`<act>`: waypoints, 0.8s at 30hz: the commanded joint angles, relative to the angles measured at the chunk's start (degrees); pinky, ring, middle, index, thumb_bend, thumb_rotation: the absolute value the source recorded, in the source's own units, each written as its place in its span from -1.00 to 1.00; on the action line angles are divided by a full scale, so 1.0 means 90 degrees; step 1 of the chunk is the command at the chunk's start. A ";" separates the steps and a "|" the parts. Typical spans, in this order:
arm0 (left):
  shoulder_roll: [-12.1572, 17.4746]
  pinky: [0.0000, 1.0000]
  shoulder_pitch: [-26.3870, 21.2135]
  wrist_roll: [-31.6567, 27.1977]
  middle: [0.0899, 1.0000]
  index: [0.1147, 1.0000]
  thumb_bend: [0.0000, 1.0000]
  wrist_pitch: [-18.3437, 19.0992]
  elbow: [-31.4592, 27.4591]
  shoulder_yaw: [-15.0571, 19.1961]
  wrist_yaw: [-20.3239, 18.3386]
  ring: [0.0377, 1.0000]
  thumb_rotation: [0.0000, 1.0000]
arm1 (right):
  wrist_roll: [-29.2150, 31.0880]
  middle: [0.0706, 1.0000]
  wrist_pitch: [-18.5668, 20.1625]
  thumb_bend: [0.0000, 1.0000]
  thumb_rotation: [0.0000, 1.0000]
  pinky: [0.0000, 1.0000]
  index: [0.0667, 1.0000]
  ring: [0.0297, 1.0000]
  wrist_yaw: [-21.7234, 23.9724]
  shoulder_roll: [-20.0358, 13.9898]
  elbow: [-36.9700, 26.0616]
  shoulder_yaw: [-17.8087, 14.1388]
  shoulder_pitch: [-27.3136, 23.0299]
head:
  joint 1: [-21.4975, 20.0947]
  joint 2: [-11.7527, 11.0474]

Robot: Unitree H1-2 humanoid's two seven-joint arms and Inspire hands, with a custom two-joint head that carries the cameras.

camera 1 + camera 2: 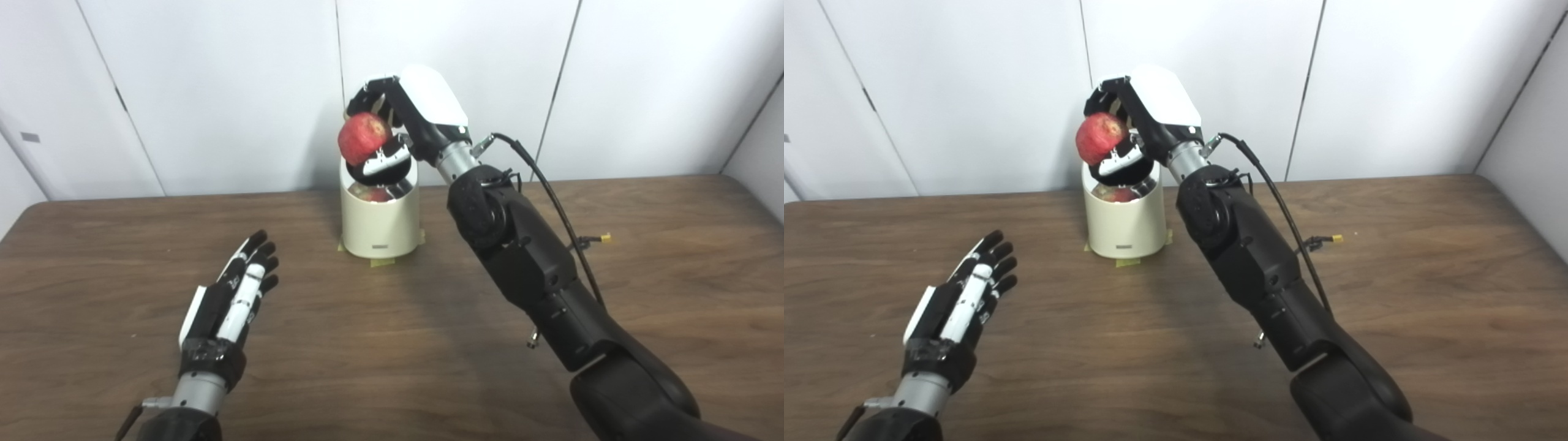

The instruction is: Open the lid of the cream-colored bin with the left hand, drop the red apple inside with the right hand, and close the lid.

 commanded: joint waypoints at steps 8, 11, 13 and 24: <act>-0.0122 0.87 -0.0079 0.0126 0.85 0.89 -0.34 -0.0077 -0.0205 0.0084 -0.0094 0.86 0.27 | -0.0222 -0.08 -0.0262 0.00 -1.00 -0.29 -0.04 -0.26 -0.0489 -0.0072 0.0239 0.0165 -0.0481 | 0.0071 0.0028; -0.0133 0.88 -0.0052 0.0175 0.85 0.89 -0.35 -0.0075 -0.0235 0.0096 -0.0097 0.85 0.29 | -0.0334 -0.08 -0.0116 0.00 -1.00 -0.25 -0.03 -0.25 -0.0374 -0.0078 0.0252 0.0283 -0.0483 | 0.0075 0.0028; -0.0127 0.88 -0.0035 0.0186 0.84 0.89 -0.34 -0.0075 -0.0247 0.0114 -0.0116 0.85 0.30 | -0.0423 -0.07 0.0010 0.00 -1.00 -0.26 -0.05 -0.24 -0.0275 -0.0091 0.0210 0.0349 -0.0480 | 0.0070 0.0029; -0.0186 0.90 -0.0006 0.0169 0.85 0.89 -0.34 -0.0085 -0.0247 0.0174 -0.0176 0.85 0.27 | -0.0825 0.03 0.0506 0.01 -1.00 -0.22 -0.10 -0.11 0.0046 -0.0236 -0.0025 0.0507 -0.0431 | -0.0005 0.0067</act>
